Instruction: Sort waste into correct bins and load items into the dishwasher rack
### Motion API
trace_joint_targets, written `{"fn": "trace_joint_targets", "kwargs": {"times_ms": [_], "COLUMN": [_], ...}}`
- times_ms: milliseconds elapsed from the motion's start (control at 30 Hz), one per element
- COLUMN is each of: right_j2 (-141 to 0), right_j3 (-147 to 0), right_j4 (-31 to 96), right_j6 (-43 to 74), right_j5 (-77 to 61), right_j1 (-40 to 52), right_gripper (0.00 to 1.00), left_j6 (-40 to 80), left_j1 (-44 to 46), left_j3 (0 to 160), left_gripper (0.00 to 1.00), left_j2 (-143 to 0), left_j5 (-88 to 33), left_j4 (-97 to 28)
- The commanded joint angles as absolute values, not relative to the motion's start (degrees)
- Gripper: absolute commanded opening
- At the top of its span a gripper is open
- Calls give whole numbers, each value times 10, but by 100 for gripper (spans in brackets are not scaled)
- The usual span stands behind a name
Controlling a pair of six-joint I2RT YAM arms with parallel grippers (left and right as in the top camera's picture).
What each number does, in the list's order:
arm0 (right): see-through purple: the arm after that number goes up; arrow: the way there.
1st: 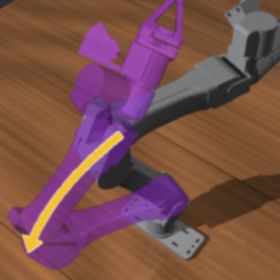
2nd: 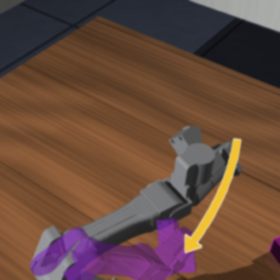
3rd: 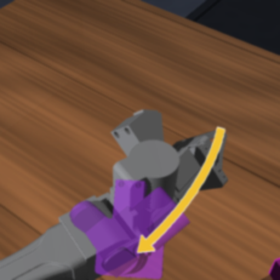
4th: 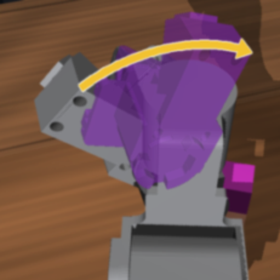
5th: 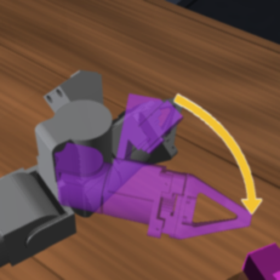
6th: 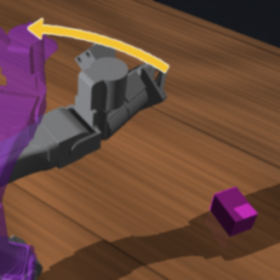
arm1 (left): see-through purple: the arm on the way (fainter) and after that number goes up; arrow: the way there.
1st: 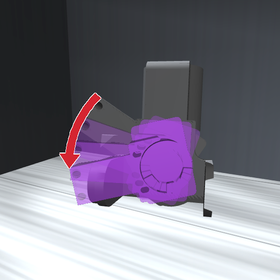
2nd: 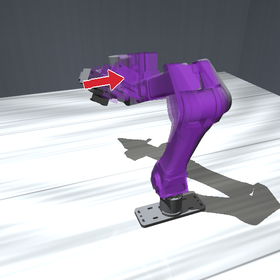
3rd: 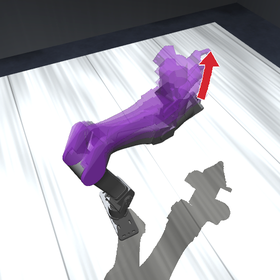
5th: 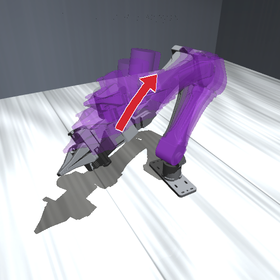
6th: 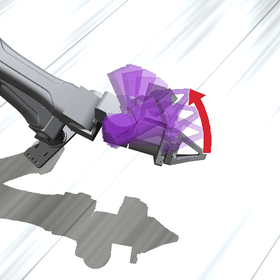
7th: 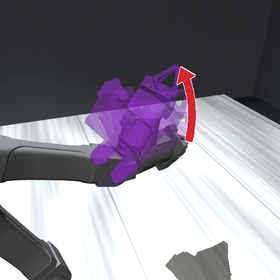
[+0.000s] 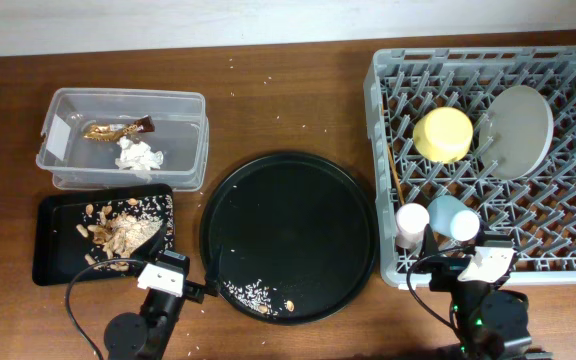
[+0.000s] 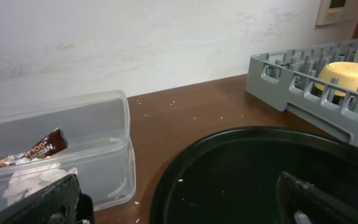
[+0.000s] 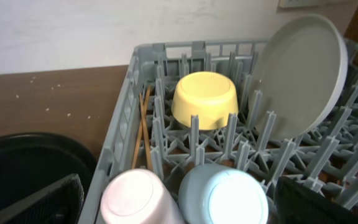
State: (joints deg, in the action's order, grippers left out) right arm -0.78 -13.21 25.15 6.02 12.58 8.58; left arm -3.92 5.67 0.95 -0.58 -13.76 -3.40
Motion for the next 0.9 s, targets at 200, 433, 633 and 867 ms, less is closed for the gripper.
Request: {"fn": "trace_joint_targets", "kwargs": {"times_ms": [200,433,633,867], "right_j2": [-2,-2,-2,-2], "right_j3": [-27,-3,-3,-3], "right_j4": [87,34,34,34], "right_j6": [64,64,64,64], "right_j5": [123,123,123,123], "right_j1": [82,82,82,82], "right_gripper": [99,99,99,99], "left_j6": [-48,-48,-48,-48], "left_j1": [55,55,55,55], "left_j3": [5,5,5,5], "left_gripper": [99,99,99,99], "left_j2": [-3,-3,-3,-3], "left_j5": [-146,-146,-146,-146], "left_j4": [-33,-33,-33,-33]}}
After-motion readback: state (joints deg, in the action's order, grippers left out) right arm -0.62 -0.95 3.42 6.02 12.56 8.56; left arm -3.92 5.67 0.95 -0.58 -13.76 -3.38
